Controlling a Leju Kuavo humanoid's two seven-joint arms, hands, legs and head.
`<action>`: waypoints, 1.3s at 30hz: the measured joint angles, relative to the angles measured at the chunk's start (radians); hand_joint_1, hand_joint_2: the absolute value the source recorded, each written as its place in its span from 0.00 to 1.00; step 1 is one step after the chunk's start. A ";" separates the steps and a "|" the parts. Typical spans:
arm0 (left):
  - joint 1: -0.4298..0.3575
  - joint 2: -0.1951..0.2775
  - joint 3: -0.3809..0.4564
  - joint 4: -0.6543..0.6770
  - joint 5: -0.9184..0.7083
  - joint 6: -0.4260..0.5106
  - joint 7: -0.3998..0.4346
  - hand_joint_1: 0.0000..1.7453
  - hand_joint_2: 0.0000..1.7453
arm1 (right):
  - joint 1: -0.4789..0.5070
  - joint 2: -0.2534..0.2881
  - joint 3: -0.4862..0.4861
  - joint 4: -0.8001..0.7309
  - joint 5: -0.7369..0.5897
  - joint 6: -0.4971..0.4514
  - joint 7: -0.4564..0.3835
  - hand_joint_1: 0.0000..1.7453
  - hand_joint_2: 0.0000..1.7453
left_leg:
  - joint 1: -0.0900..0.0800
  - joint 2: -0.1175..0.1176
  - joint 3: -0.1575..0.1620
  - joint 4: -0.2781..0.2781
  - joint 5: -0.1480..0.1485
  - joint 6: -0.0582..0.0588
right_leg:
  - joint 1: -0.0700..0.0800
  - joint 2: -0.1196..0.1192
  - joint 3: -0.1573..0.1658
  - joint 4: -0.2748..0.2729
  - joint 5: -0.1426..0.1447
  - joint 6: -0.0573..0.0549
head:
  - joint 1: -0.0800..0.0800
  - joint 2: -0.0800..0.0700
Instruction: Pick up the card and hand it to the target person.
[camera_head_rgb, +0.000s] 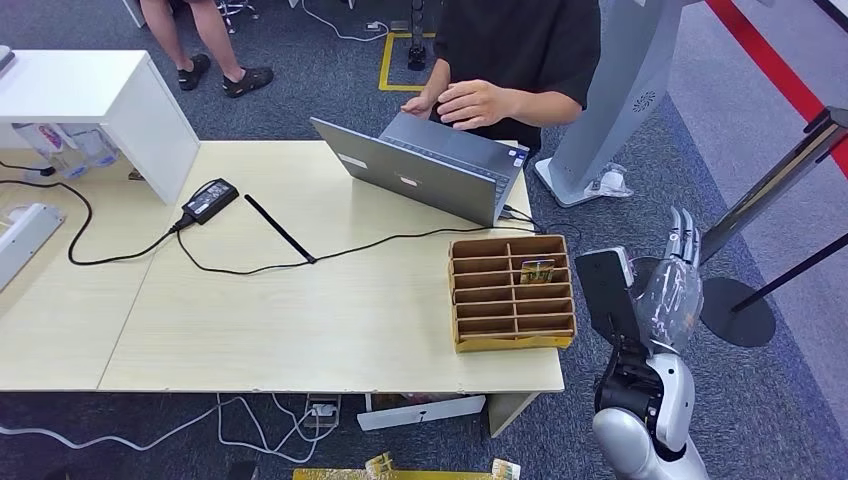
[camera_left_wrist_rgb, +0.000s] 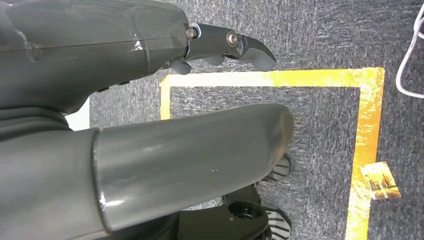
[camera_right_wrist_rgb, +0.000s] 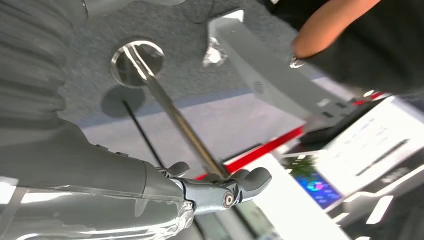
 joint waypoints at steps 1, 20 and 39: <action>-0.001 0.000 -0.004 0.000 -0.001 -0.001 0.002 0.00 0.00 | -0.008 -0.011 0.013 -0.004 0.003 0.010 0.002 0.00 1.00 | 0.000 0.000 0.000 0.000 0.000 0.000 | 0.000 0.000 0.000 0.000 0.000 0.000 | 0.000 0.000; -0.021 0.001 -0.053 0.000 -0.028 -0.013 0.024 0.00 0.00 | -0.098 -0.140 0.232 0.007 0.036 0.300 0.036 0.00 1.00 | 0.000 0.000 0.000 0.000 0.000 0.000 | 0.000 0.000 0.000 0.000 0.000 0.000 | 0.000 0.000; -0.033 0.002 -0.071 0.000 -0.053 -0.024 0.042 0.00 0.00 | -0.150 -0.209 0.288 0.074 0.042 0.347 0.088 0.16 1.00 | 0.000 0.000 0.000 0.000 0.000 0.000 | 0.000 0.000 0.000 0.000 0.000 0.000 | 0.000 0.000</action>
